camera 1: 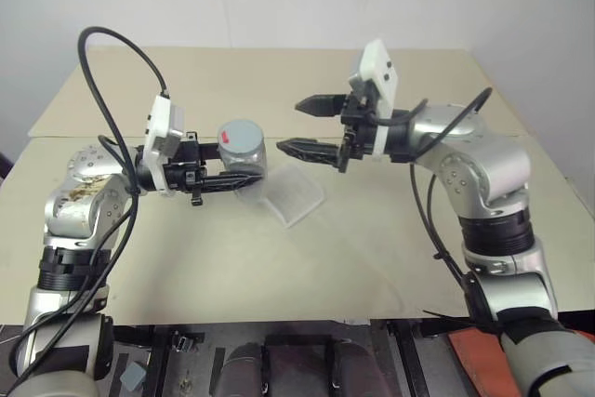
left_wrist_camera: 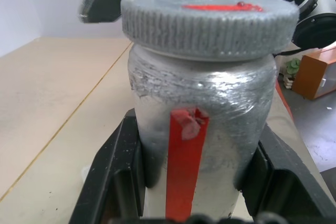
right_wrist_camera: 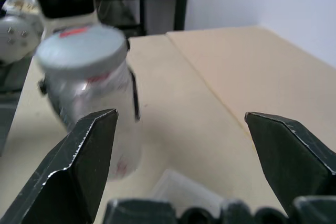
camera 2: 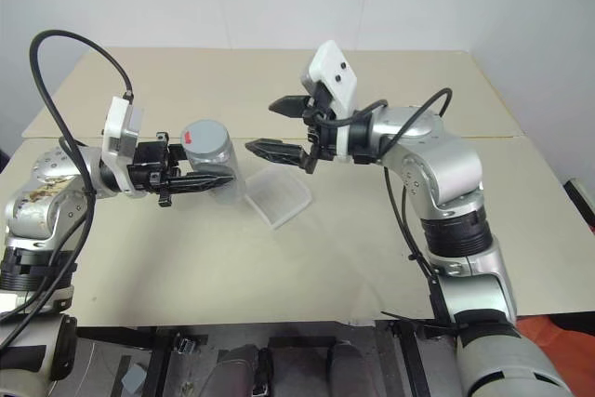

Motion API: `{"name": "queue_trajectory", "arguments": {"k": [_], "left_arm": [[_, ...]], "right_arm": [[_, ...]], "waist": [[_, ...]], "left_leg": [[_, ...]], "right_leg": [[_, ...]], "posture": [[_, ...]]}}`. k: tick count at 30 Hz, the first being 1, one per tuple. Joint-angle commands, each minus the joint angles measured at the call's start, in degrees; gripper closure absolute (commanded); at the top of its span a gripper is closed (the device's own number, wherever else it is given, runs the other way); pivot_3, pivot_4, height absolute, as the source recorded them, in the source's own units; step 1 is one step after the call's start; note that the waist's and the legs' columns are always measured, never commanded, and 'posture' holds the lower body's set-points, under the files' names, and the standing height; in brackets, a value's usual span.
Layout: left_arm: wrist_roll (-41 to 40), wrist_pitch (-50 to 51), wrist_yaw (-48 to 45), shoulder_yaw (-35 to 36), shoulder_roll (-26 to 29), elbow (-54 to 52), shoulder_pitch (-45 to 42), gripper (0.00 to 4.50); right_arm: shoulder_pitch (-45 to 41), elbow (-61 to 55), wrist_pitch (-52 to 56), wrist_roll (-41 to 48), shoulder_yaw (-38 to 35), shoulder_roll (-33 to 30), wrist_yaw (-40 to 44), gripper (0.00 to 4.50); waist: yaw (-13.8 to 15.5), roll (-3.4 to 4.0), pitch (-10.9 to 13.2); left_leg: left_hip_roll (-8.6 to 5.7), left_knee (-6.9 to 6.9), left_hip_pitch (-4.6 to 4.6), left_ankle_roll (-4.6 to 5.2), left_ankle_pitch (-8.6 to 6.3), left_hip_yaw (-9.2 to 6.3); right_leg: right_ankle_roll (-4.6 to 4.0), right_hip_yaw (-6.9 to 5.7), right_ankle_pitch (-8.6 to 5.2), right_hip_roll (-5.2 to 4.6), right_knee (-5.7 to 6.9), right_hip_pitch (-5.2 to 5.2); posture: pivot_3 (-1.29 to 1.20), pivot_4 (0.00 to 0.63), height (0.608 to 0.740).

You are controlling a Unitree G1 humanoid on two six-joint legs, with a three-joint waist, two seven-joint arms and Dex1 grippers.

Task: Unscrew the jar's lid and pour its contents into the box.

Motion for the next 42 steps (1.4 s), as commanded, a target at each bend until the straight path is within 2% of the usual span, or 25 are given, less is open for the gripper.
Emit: {"name": "queue_trajectory", "arguments": {"k": [1, 5, 15, 26, 29, 32, 37, 42], "left_arm": [[-0.3, -0.9, 0.5, 0.6, -0.4, -0.6, -0.5, 2.57], [-0.2, -0.9, 0.9, 0.4, -1.0, -0.5, -0.8, 2.57], [-0.3, -0.8, 0.5, -0.2, -1.6, -0.9, -0.8, 2.57], [-0.5, -0.6, 0.7, 0.0, -1.4, -1.6, -0.2, 2.57], [-0.4, -0.6, 0.6, -0.1, -1.4, -1.7, -0.1, 2.57], [-0.4, -0.7, 0.5, -0.1, -1.4, -1.5, -0.2, 2.57], [-0.2, -0.9, 0.3, -0.1, -1.2, -0.9, -0.7, 2.57], [0.0, -1.1, 0.0, -0.2, -0.8, -1.1, 0.4, 2.57]], "right_arm": [[-0.5, -5.5, 0.1, 4.4, -2.8, -0.1, 1.9, 0.02], [-1.0, -7.7, 1.2, 6.8, -2.7, 1.5, 0.7, 0.02], [-3.5, -5.2, -0.1, 2.7, 2.6, 6.7, -3.3, 0.02], [-4.3, -3.8, 0.8, 2.1, 3.2, 8.7, -3.5, 0.02], [-4.3, -3.6, 1.0, 2.1, 3.3, 8.7, -2.9, 0.62], [-4.5, -3.4, 1.0, 2.2, 3.4, 8.8, -2.4, 1.64], [-5.2, -2.8, 1.6, 3.0, 2.4, 9.1, -2.2, 1.73], [-7.8, -0.5, 5.6, 7.2, -2.9, 9.9, -4.9, 1.73]], "waist": [[0.0, 0.0, 0.0], [-0.2, 0.0, 0.0], [-0.1, 0.0, 0.0], [-0.1, 0.0, 0.0], [-0.1, 0.0, 0.0], [-0.1, 0.0, 0.0], [-0.1, 0.0, 0.0], [-0.1, 0.0, 0.0]], "left_leg": [[0.0, 0.0, 0.0, 0.0, 0.0, 0.0], [0.02, 0.0, 0.02, -0.01, 0.0, -0.01], [0.0, 0.02, 0.03, -0.02, 0.01, 0.0], [0.0, 0.01, 0.02, -0.02, 0.01, -0.01], [0.0, 0.01, 0.02, -0.01, 0.01, -0.01], [0.0, 0.01, 0.02, -0.02, 0.01, -0.01], [0.01, 0.01, 0.02, -0.01, 0.01, -0.01], [0.01, 0.01, 0.02, -0.02, 0.01, -0.01]], "right_leg": [[0.0, 0.01, 0.0, 0.0, 0.0, 0.0], [0.0, 0.01, 0.0, 0.02, 0.01, -0.01], [0.0, 0.01, 0.0, 0.01, 0.04, -0.01], [0.0, -0.01, 0.0, 0.01, 0.04, 0.0], [0.0, 0.0, 0.0, 0.01, 0.04, -0.01], [0.0, -0.01, 0.0, 0.01, 0.04, 0.0], [0.0, -0.01, 0.0, 0.01, 0.04, 0.0], [0.0, 0.0, 0.0, 0.01, 0.04, -0.01]], "posture": [[0.0, 0.15, 0.74], [0.0, 0.15, 0.74], [0.0, 0.15, 0.74], [0.0, 0.15, 0.74], [0.0, 0.15, 0.74], [0.0, 0.15, 0.74], [0.0, 0.15, 0.74], [0.0, 0.15, 0.74]]}}
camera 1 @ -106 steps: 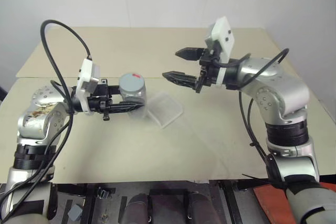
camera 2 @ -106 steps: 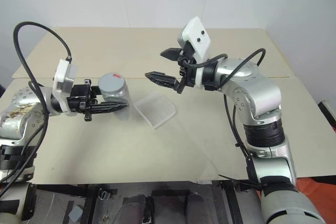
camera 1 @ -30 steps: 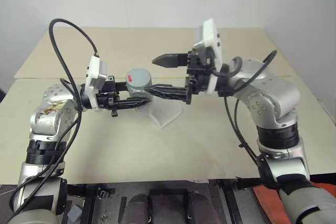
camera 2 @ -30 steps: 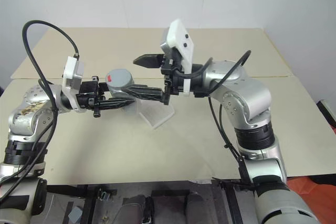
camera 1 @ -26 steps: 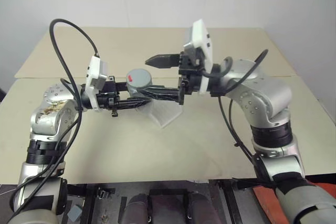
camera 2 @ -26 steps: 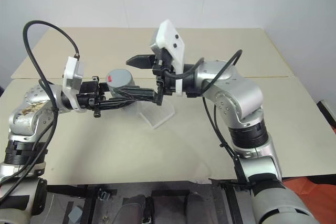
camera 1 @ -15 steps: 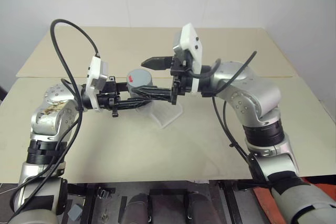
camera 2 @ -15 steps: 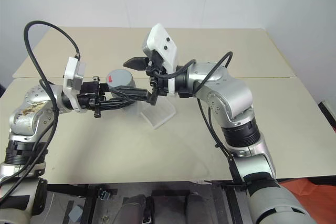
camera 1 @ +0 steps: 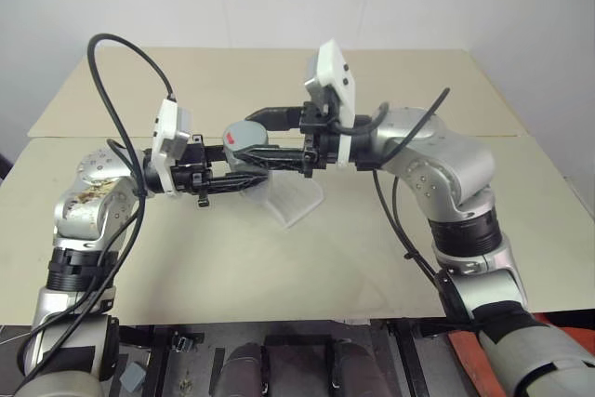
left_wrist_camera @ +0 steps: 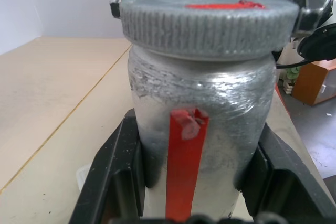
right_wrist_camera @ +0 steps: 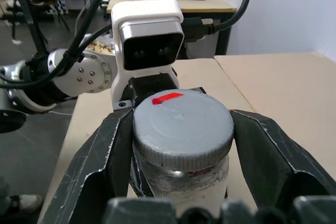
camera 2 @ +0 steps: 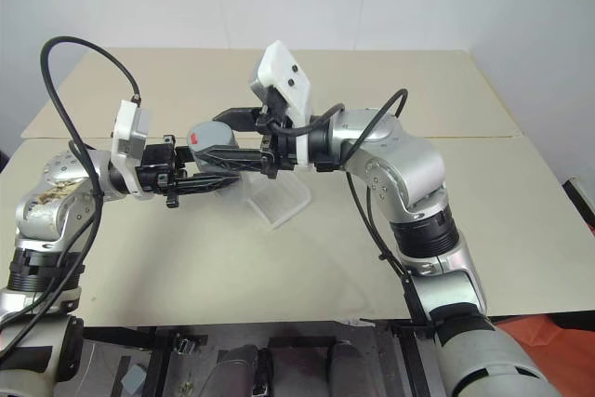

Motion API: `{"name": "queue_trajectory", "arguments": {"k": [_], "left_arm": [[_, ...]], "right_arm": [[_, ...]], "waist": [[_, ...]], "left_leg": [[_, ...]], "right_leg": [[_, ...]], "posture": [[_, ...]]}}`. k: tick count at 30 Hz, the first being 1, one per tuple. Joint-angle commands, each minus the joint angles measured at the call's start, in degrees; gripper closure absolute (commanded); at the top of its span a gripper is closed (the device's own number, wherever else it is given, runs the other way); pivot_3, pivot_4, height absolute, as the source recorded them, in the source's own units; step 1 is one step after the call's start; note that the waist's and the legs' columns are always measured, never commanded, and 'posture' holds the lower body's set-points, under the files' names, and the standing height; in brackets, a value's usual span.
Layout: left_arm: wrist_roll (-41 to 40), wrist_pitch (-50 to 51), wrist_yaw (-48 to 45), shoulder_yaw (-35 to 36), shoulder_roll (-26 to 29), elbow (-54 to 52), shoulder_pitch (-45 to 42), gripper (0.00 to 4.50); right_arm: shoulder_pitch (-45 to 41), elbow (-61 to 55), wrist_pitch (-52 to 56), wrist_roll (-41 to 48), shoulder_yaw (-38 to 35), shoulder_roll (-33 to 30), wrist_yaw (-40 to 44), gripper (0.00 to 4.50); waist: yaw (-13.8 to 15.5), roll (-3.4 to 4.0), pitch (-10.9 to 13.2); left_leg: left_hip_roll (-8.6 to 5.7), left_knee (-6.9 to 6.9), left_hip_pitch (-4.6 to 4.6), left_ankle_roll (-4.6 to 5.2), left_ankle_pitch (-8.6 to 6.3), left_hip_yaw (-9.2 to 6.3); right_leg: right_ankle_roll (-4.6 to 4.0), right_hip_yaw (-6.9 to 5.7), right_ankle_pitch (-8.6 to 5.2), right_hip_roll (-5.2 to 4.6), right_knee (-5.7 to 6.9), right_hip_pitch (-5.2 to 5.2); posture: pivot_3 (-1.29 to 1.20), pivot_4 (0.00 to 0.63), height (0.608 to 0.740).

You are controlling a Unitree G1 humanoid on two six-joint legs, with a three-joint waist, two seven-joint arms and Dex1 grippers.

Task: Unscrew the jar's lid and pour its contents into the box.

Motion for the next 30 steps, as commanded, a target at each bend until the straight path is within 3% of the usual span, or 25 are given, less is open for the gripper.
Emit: {"name": "queue_trajectory", "arguments": {"k": [1, 4, 9, 14, 19, 26, 30], "left_arm": [[-0.1, -0.9, -0.9, 0.4, 0.9, -1.5, 0.9, 2.57], [-0.1, -1.0, -0.9, 0.5, 1.1, -1.6, 1.7, 2.57], [-0.1, -1.0, 0.6, 1.5, 1.2, -1.6, 1.8, 2.57], [-0.6, -0.7, 5.8, 4.6, 1.2, -3.1, 3.0, 2.57], [0.3, -1.0, 10.9, 6.6, 1.1, -4.4, 4.5, 2.57], [3.0, -1.4, 18.5, 5.3, -1.3, -6.3, 5.3, 2.57], [7.1, -3.5, 20.9, 3.5, -1.3, -6.2, 5.2, 2.57]], "right_arm": [[-4.2, 0.2, 3.4, 4.8, -7.4, 0.8, -3.2, 1.73], [-5.5, 0.4, 5.5, 7.5, -11.2, 0.1, -4.9, 1.73], [-2.6, -0.7, 3.1, 4.0, -12.3, -3.3, -8.0, 1.73], [12.4, -3.5, -2.1, -7.0, -10.4, -10.3, -13.9, 1.73], [27.3, -3.6, -6.2, -15.4, -7.6, -13.4, -17.6, 1.73], [34.1, -0.2, -5.8, -19.7, -6.9, -11.2, -21.7, 1.73], [34.8, -2.4, -2.4, -19.7, -6.7, -13.7, -19.7, 0.43]], "waist": [[0.0, 0.0, 0.0], [0.1, 0.0, 0.0], [0.1, 0.0, 0.0], [0.4, -0.02, 0.0], [0.1, -0.02, 0.0], [-0.3, -0.02, 0.0], [0.0, -0.02, 0.0]], "left_leg": [[0.01, 0.0, 0.0, 0.0, 0.0, 0.0], [0.0, -0.01, -0.01, 0.0, 0.0, 0.0], [-0.01, -0.01, -0.02, 0.01, -0.01, 0.0], [-0.04, -0.01, -0.05, 0.02, -0.01, 0.0], [-0.03, -0.04, -0.07, 0.02, -0.01, 0.0], [-0.04, -0.02, 0.26, -0.03, 0.02, 0.03], [-0.04, -0.02, 0.29, -0.03, 0.02, 0.04]], "right_leg": [[0.0, -0.01, 0.0, 0.0, 0.0, 0.0], [0.0, -0.01, 0.0, 0.0, 0.02, 0.0], [0.0, -0.03, 0.0, -0.03, -0.02, 0.03], [0.01, -0.06, 0.01, -0.07, -0.07, 0.06], [0.02, -0.01, 0.01, -0.04, -0.09, -0.02], [0.02, 0.19, 0.01, 0.0, -0.11, 0.11], [0.02, 0.2, 0.01, -0.01, -0.11, 0.14]], "posture": [[0.0, 0.15, 0.74], [0.0, 0.15, 0.74], [0.0, 0.15, 0.74], [0.0, 0.15, 0.74], [0.0, 0.15, 0.74], [0.0, 0.15, 0.74], [0.0, 0.15, 0.74]]}}
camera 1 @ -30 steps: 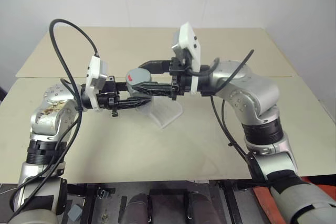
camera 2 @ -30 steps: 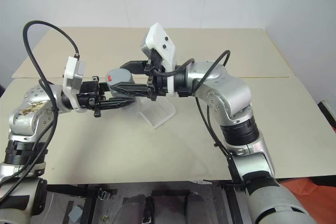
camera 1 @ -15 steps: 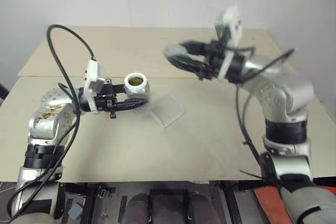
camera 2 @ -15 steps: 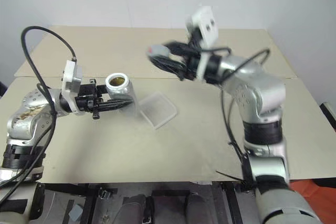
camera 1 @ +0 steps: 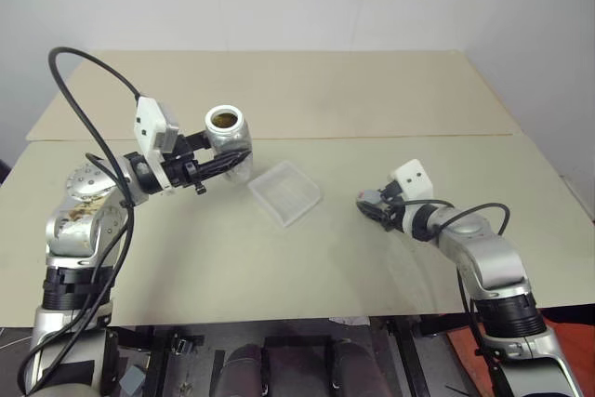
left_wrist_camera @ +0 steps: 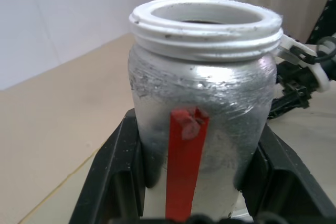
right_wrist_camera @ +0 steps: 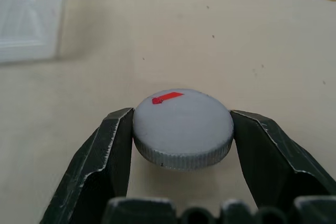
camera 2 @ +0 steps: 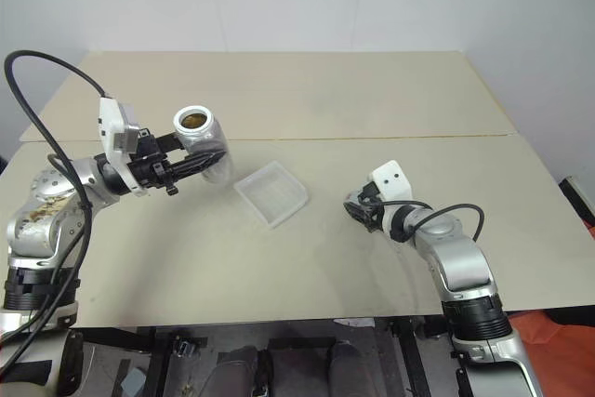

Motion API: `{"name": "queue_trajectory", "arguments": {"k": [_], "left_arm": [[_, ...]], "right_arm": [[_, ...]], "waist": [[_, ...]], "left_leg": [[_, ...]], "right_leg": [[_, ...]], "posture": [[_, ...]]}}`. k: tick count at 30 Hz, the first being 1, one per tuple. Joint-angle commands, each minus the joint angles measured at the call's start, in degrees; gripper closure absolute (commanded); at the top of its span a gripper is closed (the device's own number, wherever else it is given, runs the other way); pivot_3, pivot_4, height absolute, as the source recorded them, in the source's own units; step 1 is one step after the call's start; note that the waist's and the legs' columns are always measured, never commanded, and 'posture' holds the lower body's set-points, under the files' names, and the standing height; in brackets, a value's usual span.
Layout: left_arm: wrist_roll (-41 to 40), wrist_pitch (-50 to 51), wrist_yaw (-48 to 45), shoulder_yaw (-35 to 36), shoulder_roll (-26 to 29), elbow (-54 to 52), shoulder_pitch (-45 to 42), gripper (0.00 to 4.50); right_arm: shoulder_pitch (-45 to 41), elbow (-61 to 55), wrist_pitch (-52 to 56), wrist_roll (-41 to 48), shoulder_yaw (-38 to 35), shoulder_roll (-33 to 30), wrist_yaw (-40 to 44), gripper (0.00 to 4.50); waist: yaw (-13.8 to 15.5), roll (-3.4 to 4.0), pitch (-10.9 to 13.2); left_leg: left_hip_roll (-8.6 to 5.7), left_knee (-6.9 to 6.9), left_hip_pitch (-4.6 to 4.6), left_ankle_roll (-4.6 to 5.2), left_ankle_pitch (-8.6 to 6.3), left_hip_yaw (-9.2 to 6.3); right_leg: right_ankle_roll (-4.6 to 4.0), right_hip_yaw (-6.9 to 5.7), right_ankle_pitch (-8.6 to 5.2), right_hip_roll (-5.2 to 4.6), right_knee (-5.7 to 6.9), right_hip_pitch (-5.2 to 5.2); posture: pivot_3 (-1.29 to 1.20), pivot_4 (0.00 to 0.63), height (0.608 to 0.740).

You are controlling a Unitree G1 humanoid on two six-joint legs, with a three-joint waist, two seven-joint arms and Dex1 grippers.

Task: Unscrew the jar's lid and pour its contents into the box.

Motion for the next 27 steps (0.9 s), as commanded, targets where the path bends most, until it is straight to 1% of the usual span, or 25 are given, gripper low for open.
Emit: {"name": "queue_trajectory", "arguments": {"k": [1, 3, 4, 6, 8, 10, 11, 12, 14, 16, 17, 19, 22, 24, 27], "left_arm": [[5.6, -5.0, 2.7, -1.9, 0.3, -0.8, -0.9, 2.57], [10.3, -8.0, 5.2, -3.7, 0.1, 0.9, -2.0, 2.57], [14.3, -11.4, 7.6, -5.1, -0.1, 2.7, -2.8, 2.57], [25.1, -22.0, 14.5, -8.9, -0.5, 7.6, -4.5, 2.57], [36.9, -34.7, 22.8, -13.3, 0.3, 14.2, -6.9, 2.57], [51.0, -47.0, 33.6, -19.0, 2.5, 21.7, -11.2, 2.57], [60.2, -52.3, 41.5, -23.2, 4.2, 25.5, -14.5, 2.57], [67.8, -56.0, 48.3, -26.8, 5.3, 29.0, -17.9, 2.57], [83.0, -59.0, 64.6, -35.2, 6.4, 35.3, -25.4, 2.57], [97.8, -57.4, 79.7, -44.4, 6.6, 39.8, -32.4, 2.57], [103.2, -56.2, 84.9, -48.2, 6.3, 41.7, -35.0, 2.57], [109.7, -55.8, 92.3, -54.1, 5.0, 45.8, -39.0, 2.57], [115.8, -53.0, 98.9, -59.9, 2.3, 51.0, -43.0, 2.57], [118.0, -50.6, 101.1, -62.2, 0.6, 53.7, -44.5, 2.57], [118.6, -48.6, 102.8, -63.7, -1.1, 55.5, -45.6, 2.57]], "right_arm": [[-0.5, -4.2, 3.0, 1.9, -2.0, -2.5, 2.7, 0.11], [-2.2, -6.0, 7.0, 4.4, -3.3, -4.4, 5.2, 0.04], [-3.3, -7.0, 9.4, 6.4, -3.8, -5.9, 7.3, 0.04], [-5.8, -9.3, 14.1, 10.9, -5.3, -8.5, 11.1, 0.04], [-9.4, -10.8, 18.5, 16.1, -6.8, -9.7, 14.1, 0.04], [-12.9, -11.7, 21.5, 21.4, -8.4, -9.7, 17.0, 0.04], [-14.7, -11.8, 22.5, 23.4, -8.6, -9.6, 18.2, 0.04], [-16.2, -11.9, 23.2, 24.8, -8.4, -9.7, 19.3, 0.04], [-18.7, -11.9, 23.4, 26.2, -6.7, -10.2, 21.1, 0.04], [-20.9, -11.7, 23.1, 26.6, -4.3, -11.0, 23.1, 0.04], [-21.7, -11.6, 22.8, 26.6, -3.3, -11.3, 24.1, 0.04], [-23.1, -11.0, 22.2, 26.4, -1.8, -11.6, 25.4, 0.04], [-24.9, -9.9, 22.0, 25.8, -0.1, -11.3, 25.5, 0.04], [-25.6, -9.6, 22.2, 25.6, 0.3, -10.9, 24.8, 0.04], [-25.8, -9.9, 22.8, 26.3, -0.3, -10.1, 23.6, 0.04]], "waist": [[0.1, 0.0, 0.0], [0.2, 0.0, 0.0], [0.3, 0.0, 0.0], [0.4, 0.0, 0.0], [0.6, 0.0, 0.0], [0.7, 0.0, 0.0], [0.8, -0.01, 0.0], [0.9, -0.01, 0.0], [1.4, -0.01, 0.0], [1.7, -0.01, 0.0], [1.9, -0.01, 0.0], [2.0, 0.0, 0.0], [2.0, -0.01, 0.0], [2.0, -0.01, 0.0], [1.9, -0.01, 0.0]], "left_leg": [[0.0, 0.0, 0.0, 0.0, 0.0, 0.0], [-0.01, -0.01, -0.02, 0.01, 0.0, 0.01], [-0.02, 0.0, -0.02, 0.01, -0.01, 0.0], [-0.02, 0.01, -0.01, 0.01, 0.0, -0.01], [-0.03, 0.0, 0.01, 0.01, -0.01, -0.01], [-0.03, -0.02, 0.03, 0.01, -0.01, 0.0], [-0.01, -0.05, 0.03, 0.01, -0.01, 0.01], [-0.02, -0.06, 0.02, 0.02, -0.01, 0.0], [-0.03, -0.06, -0.06, 0.02, -0.01, 0.02], [-0.04, -0.06, -0.1, 0.09, -0.05, 0.17], [-0.05, -0.03, -0.22, 0.12, -0.07, 0.23], [-0.07, 0.03, -0.43, 0.15, -0.09, 0.35], [-0.06, 0.08, -0.58, 0.19, -0.12, 0.45], [-0.04, 0.11, -0.73, 0.18, -0.11, 0.5], [-0.03, 0.18, -0.98, 0.12, -0.07, 0.52]], "right_leg": [[0.0, 0.0, 0.0, 0.0, -0.01, 0.0], [0.0, 0.0, 0.0, 0.0, -0.03, 0.0], [0.0, 0.0, 0.0, -0.01, -0.03, 0.0], [-0.01, -0.01, 0.01, -0.01, -0.03, 0.02], [-0.02, -0.02, 0.02, 0.0, -0.04, 0.06], [-0.03, -0.02, 0.03, 0.0, -0.05, 0.05], [-0.06, -0.02, 0.05, 0.01, -0.09, 0.05], [-0.06, -0.03, 0.05, 0.01, -0.09, 0.04], [-0.05, -0.07, 0.06, -0.01, -0.12, 0.01], [0.0, -0.11, 0.08, -0.04, -0.14, 0.01], [0.03, -0.17, 0.09, -0.07, -0.1, 0.0], [0.11, -0.24, 0.14, -0.08, -0.07, -0.12], [0.13, -0.24, 0.12, -0.09, -0.1, -0.24], [0.13, -0.23, 0.12, -0.09, -0.06, -0.42], [0.13, -0.23, 0.13, -0.08, 0.06, -0.73]], "posture": [[0.0, 0.15, 0.74], [0.0, 0.15, 0.74], [0.0, 0.15, 0.74], [0.0, 0.15, 0.74], [0.0, 0.15, 0.74], [0.0, 0.15, 0.74], [0.0, 0.15, 0.74], [0.0, 0.15, 0.74], [0.0, 0.15, 0.74], [0.0, 0.15, 0.74], [0.0, 0.15, 0.74], [0.0, 0.15, 0.74], [0.0, 0.15, 0.74], [0.0, 0.15, 0.74], [0.0, 0.15, 0.74]]}}
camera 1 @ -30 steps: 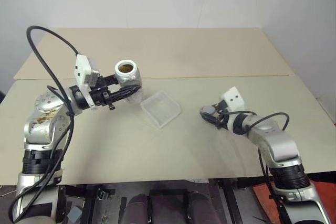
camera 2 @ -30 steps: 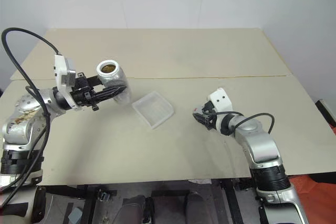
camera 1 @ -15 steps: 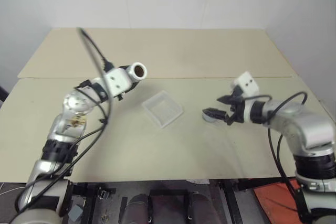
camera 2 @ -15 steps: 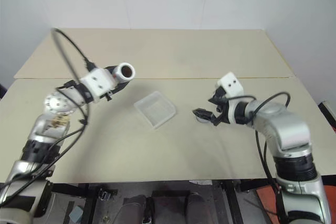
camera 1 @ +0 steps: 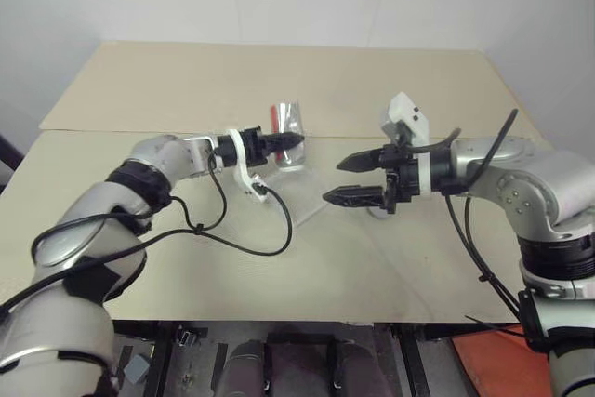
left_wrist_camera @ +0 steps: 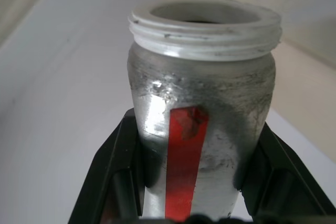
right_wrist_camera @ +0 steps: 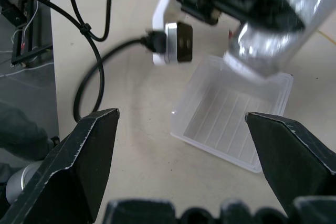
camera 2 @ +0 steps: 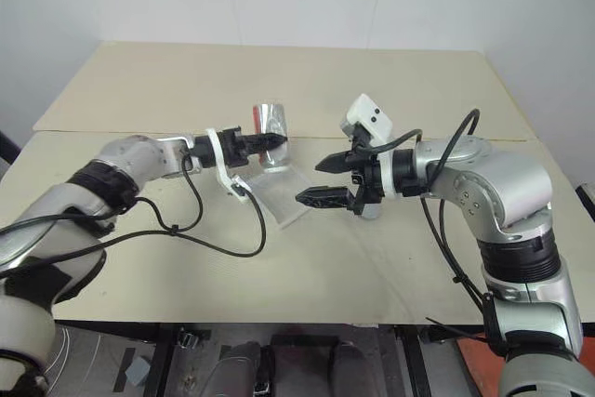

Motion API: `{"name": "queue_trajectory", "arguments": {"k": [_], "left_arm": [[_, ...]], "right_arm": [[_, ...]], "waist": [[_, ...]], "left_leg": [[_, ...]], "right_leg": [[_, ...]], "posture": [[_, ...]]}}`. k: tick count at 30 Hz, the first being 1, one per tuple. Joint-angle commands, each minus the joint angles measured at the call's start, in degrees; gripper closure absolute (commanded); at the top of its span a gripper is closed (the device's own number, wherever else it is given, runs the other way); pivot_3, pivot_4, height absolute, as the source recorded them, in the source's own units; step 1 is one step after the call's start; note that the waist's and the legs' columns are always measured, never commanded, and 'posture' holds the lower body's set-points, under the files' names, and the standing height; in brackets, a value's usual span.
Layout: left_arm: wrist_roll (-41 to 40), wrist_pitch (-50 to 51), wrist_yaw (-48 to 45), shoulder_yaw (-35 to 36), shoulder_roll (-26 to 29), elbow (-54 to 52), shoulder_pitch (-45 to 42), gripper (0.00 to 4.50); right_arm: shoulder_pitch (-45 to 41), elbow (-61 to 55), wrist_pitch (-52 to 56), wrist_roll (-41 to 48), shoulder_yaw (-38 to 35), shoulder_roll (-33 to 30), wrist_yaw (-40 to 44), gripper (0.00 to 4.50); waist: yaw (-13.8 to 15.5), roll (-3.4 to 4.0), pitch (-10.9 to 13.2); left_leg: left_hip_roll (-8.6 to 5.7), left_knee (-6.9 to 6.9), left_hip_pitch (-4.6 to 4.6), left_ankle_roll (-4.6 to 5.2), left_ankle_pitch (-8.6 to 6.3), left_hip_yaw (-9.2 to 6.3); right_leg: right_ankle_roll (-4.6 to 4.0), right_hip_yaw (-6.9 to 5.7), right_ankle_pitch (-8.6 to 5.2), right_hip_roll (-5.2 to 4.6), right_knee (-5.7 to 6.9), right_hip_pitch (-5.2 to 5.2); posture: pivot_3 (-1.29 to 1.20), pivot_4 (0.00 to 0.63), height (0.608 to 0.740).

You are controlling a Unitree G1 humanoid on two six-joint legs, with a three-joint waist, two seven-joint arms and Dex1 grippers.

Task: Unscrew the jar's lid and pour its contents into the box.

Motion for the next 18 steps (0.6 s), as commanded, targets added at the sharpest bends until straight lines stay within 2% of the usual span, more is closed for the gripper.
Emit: {"name": "queue_trajectory", "arguments": {"k": [1, 7, 11, 15, 18], "left_arm": [[0.4, 2.8, 2.7, -0.3, -0.6, 0.7, -3.1, 2.57], [-1.0, 1.9, 3.1, -0.2, -0.4, -0.3, -2.4, 2.57], [-6.3, -2.0, 0.8, 2.6, 1.2, -1.5, -1.1, 2.57], [-22.6, -10.5, -9.5, 11.7, 2.9, -1.0, 2.5, 2.57], [-45.4, -14.5, -27.5, 22.9, 3.5, -3.0, 9.4, 2.57]], "right_arm": [[-1.1, -1.2, 0.2, 1.1, -1.7, 0.5, -1.2, 0.04], [0.2, -2.7, 0.9, 2.6, -2.2, 0.8, -2.3, 0.04], [0.7, -2.8, 0.3, 2.4, -2.1, 0.2, -2.3, 0.04], [2.1, -3.6, -2.8, 1.0, -2.8, -0.1, -2.5, 0.04], [4.3, -4.2, -8.0, -0.5, -3.8, 0.2, -2.5, 0.04]], "waist": [[0.0, 0.0, 0.0], [-0.2, 0.0, 0.0], [-0.3, 0.0, 0.0], [-0.3, 0.0, 0.0], [-0.5, 0.01, 0.0]], "left_leg": [[0.0, 0.0, -0.02, 0.0, 0.0, 0.0], [0.0, 0.02, -0.08, 0.0, 0.0, 0.01], [0.0, 0.05, -0.08, 0.0, 0.0, 0.01], [0.03, 0.08, -0.09, -0.01, 0.0, 0.01], [0.06, 0.12, -0.09, -0.11, 0.06, 0.02]], "right_leg": [[0.0, 0.01, 0.0, 0.0, 0.01, -0.03], [0.0, 0.02, 0.0, -0.01, 0.03, -0.09], [0.0, 0.03, 0.0, -0.02, 0.07, -0.11], [0.0, 0.04, 0.0, -0.03, 0.09, -0.15], [0.0, 0.04, 0.0, -0.05, 0.12, -0.16]], "posture": [[0.0, 0.15, 0.74], [0.0, 0.15, 0.74], [0.0, 0.15, 0.74], [0.0, 0.15, 0.74], [0.0, 0.15, 0.74]]}}
